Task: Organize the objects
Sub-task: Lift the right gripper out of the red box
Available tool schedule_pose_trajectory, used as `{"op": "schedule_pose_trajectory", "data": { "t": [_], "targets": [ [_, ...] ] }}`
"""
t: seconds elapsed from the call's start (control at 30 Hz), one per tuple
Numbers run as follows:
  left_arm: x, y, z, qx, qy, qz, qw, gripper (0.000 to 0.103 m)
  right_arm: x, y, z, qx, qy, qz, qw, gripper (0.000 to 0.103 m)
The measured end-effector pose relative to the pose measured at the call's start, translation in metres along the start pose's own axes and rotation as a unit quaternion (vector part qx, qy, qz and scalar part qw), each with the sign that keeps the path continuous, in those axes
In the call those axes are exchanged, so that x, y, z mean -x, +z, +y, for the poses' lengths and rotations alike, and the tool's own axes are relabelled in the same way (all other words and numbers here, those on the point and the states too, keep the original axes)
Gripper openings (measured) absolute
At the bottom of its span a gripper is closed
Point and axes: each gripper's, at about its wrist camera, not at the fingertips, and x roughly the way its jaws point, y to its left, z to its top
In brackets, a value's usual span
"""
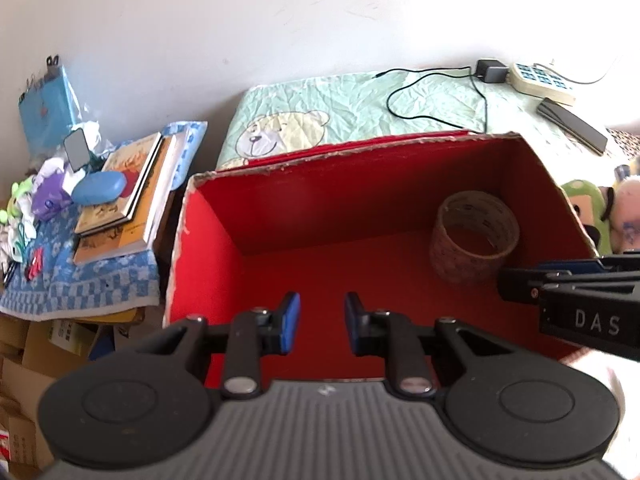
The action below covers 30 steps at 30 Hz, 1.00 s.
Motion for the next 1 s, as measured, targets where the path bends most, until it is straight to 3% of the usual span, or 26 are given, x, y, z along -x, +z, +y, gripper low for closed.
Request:
{"op": "schedule_pose_trajectory", "data": {
  "t": [0.07,0.2,0.57,1.0],
  "targets": [
    [0.007,-0.004,-0.002,-0.007,0.001,-0.003,1.0,0.022,0.004,0.0,-0.005,-0.01,-0.003,-0.009,1.0,0.033],
    [0.02,-0.013,-0.006,-0.02,0.006,-0.004,0.9998,0.034,0.024,-0.011,0.002,-0.021,-0.008,-0.022,0.999,0.033],
    [0.046,-0.043,-0.013,-0.043,0.003,-0.013,0.999,0.038,0.065,-0.054,0.018,-0.054,-0.016,-0.049,0.997,0.033],
    [0.065,-0.067,-0.027,-0.064,-0.021,-0.02,0.9975,0.048,0.087,-0.098,0.012,-0.11,-0.012,-0.044,0.993,0.033]
  ]
}}
